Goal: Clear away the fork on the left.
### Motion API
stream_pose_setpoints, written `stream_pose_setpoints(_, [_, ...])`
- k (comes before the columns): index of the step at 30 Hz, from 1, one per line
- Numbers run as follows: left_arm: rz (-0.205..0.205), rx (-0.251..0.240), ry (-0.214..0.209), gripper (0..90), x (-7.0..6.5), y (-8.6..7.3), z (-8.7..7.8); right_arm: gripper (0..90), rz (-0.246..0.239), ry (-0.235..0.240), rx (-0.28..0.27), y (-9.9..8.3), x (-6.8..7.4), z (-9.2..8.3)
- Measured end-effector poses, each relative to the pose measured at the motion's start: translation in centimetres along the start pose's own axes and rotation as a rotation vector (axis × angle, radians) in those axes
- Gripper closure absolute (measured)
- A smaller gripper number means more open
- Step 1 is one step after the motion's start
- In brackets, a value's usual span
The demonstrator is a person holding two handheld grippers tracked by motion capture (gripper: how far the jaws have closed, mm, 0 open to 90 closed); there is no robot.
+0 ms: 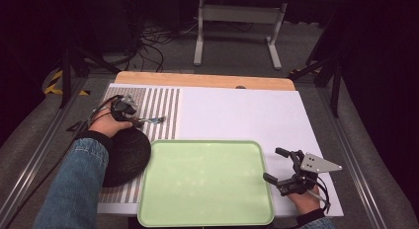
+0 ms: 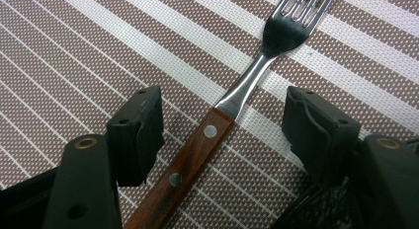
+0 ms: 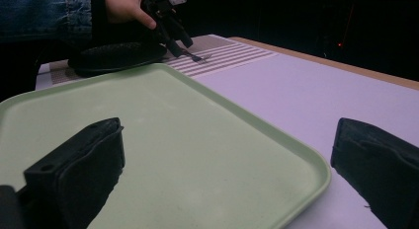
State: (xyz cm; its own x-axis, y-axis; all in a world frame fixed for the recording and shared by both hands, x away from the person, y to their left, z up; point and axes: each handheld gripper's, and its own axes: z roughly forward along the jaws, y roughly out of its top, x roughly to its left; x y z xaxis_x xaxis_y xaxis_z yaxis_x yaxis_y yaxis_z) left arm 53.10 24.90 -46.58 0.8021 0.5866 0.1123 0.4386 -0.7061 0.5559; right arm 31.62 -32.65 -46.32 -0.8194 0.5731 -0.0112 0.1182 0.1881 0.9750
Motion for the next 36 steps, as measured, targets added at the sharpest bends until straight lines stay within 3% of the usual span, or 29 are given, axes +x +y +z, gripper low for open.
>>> stream_pose_setpoints(6, [-0.041,-0.005,-0.024,37.6,0.72,-0.38,-0.03,0.8,-0.003,0.006,-0.009,0.03,0.09,0.06])
stream_pose_setpoints(16, [-0.031,0.024,-0.064,50.4,0.96,-0.45,-0.39,0.9,-0.003,0.019,-0.022,0.1,0.28,0.01])
stream_pose_setpoints(26, [-0.01,0.113,-0.061,58.0,0.99,0.24,-0.74,0.9,0.0,0.022,-0.021,0.08,0.27,-0.04])
stream_pose_setpoints(28, [-0.024,0.126,-0.062,59.0,0.87,0.21,-0.83,0.9,0.0,0.022,-0.02,0.07,0.27,-0.05])
stream_pose_setpoints(30, [-0.018,0.124,-0.063,65.4,0.92,0.17,-0.86,0.9,0.0,0.021,-0.023,0.08,0.28,-0.12])
stream_pose_setpoints(36, [0.031,0.143,-0.055,67.6,0.68,0.38,-0.9,1.1,0.002,0.031,-0.033,0.1,0.3,-0.15])
